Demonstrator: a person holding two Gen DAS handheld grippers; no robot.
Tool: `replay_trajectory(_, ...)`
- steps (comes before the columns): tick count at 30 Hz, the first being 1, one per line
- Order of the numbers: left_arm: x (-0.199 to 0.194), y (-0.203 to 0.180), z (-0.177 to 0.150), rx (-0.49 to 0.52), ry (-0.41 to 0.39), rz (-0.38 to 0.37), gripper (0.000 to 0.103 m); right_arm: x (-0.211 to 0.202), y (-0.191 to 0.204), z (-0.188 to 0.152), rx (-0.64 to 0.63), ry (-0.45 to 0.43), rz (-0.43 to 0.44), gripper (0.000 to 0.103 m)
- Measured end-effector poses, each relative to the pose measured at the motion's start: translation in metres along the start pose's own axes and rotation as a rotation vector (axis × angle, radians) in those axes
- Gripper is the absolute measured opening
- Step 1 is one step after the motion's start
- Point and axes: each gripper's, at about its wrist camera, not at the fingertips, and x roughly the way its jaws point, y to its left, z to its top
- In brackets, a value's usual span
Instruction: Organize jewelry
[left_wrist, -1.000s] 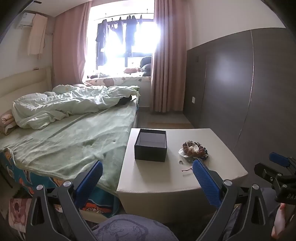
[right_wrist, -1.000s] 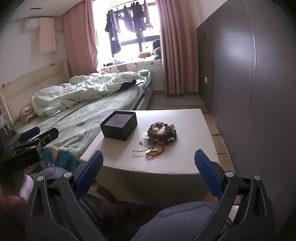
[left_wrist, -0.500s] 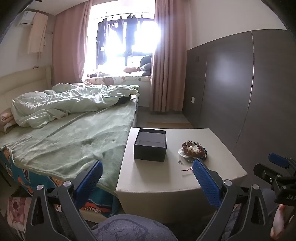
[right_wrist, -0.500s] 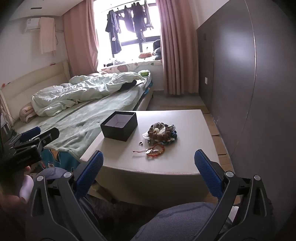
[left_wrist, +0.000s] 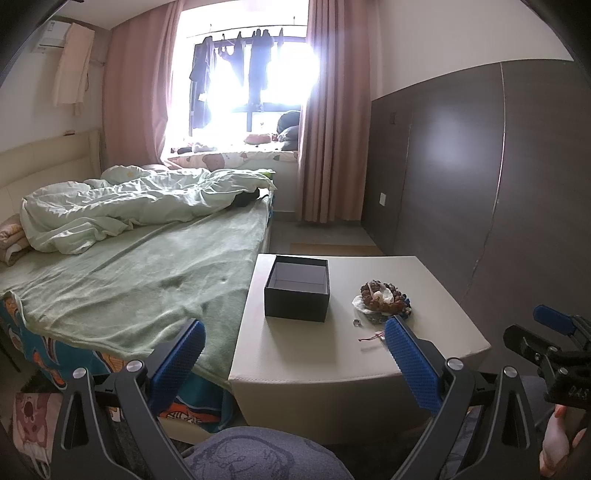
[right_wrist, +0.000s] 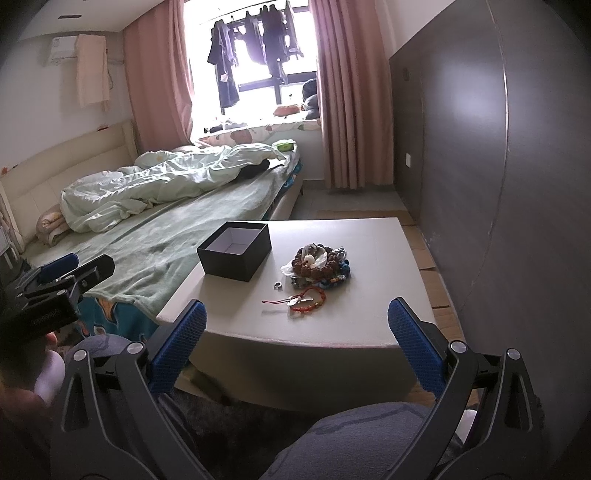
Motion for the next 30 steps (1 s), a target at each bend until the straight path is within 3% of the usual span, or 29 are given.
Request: replay_trajectory(30, 0.0013, 0.0046, 0.0006, -0.011, 0.011, -0.004, 0.094, -0.0018, -0.0048, 0.0016, 0.002, -0.017, -0.013, 0.098)
